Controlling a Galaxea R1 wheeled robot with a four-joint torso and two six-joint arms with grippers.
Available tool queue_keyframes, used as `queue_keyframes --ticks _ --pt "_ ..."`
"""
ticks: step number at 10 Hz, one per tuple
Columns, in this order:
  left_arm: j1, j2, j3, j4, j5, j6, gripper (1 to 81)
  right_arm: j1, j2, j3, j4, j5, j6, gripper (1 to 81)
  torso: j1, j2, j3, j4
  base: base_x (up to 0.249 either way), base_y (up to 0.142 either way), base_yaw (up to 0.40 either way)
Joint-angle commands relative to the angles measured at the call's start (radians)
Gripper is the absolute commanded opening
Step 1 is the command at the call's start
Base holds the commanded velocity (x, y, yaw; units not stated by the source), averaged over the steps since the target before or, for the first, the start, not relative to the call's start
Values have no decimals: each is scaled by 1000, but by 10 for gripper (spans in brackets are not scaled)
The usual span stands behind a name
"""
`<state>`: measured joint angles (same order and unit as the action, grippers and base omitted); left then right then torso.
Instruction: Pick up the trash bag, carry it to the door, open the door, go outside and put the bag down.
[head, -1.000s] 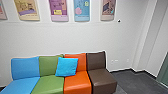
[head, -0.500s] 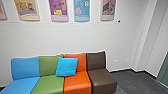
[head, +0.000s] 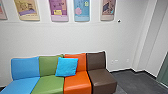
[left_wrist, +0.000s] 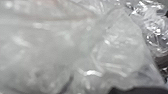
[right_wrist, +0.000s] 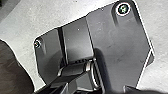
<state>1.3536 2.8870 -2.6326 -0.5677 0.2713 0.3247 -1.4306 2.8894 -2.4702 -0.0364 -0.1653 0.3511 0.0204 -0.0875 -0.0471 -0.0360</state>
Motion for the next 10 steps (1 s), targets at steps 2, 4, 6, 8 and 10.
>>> queue_keyframes --ticks 2,4,6,8,10 --pt "-66 -8 -17 3 81 10 10 58 26 -58 -10 -46 -11 811 0 0 0 0 0 0 0" --pt "-66 3 -17 15 82 8 10 58 33 -58 -14 -46 -12 811 0 0 0 0 0 0 0" --pt "-66 5 -17 16 82 8 10 58 35 -58 -16 -46 -12 811 0 0 0 0 0 0 0" --pt "-66 5 -17 18 82 10 10 58 37 -56 -14 -43 -11 811 1 1 0 0 -83 0 0" --pt "-60 5 -23 26 82 10 10 58 40 -55 -14 -43 -12 811 -2 0 1 0 0 0 0"
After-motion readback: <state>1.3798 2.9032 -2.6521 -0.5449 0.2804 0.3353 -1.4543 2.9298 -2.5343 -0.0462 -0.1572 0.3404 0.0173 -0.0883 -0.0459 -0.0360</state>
